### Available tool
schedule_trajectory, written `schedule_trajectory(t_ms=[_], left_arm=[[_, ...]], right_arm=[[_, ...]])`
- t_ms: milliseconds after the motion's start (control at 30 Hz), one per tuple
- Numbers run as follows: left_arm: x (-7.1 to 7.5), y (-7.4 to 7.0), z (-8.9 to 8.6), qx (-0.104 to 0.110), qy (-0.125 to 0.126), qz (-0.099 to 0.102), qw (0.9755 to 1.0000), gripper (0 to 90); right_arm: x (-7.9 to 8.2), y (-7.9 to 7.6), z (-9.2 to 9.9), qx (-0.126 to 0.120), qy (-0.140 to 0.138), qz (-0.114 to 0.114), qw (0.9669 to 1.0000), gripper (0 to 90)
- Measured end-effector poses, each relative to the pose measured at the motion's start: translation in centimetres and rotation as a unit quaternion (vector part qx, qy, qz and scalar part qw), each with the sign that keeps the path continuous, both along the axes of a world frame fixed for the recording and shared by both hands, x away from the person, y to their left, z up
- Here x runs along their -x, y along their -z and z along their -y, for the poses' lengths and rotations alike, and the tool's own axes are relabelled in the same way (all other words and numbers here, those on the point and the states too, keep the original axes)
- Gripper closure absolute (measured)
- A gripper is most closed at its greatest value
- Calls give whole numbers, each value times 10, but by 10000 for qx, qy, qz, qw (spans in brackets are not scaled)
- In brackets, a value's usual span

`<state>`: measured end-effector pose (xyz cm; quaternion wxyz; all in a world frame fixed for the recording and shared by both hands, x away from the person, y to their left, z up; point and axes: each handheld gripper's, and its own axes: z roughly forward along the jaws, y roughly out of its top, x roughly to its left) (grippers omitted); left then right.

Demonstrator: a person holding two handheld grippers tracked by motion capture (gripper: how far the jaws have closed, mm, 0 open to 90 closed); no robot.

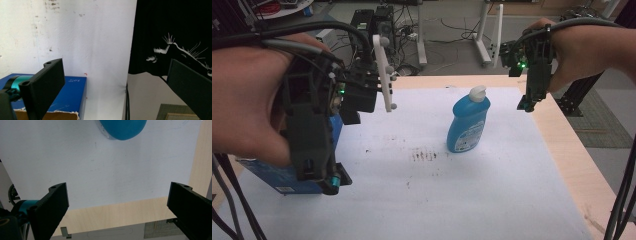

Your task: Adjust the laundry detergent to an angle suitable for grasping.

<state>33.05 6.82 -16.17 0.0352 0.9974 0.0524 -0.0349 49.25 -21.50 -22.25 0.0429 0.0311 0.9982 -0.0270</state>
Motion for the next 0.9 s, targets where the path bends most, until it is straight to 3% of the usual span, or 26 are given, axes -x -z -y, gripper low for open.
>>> schedule_trajectory(t_ms=[367,900], left_arm=[[-5,1,-2,-20,-97,16,9999,17],[-2,-1,-2,-33,-71,52,10000,17]], right_arm=[[-5,10,1,-18,13,-83,10000,30],[1,4,5,-18,53,-11,10000,30]])
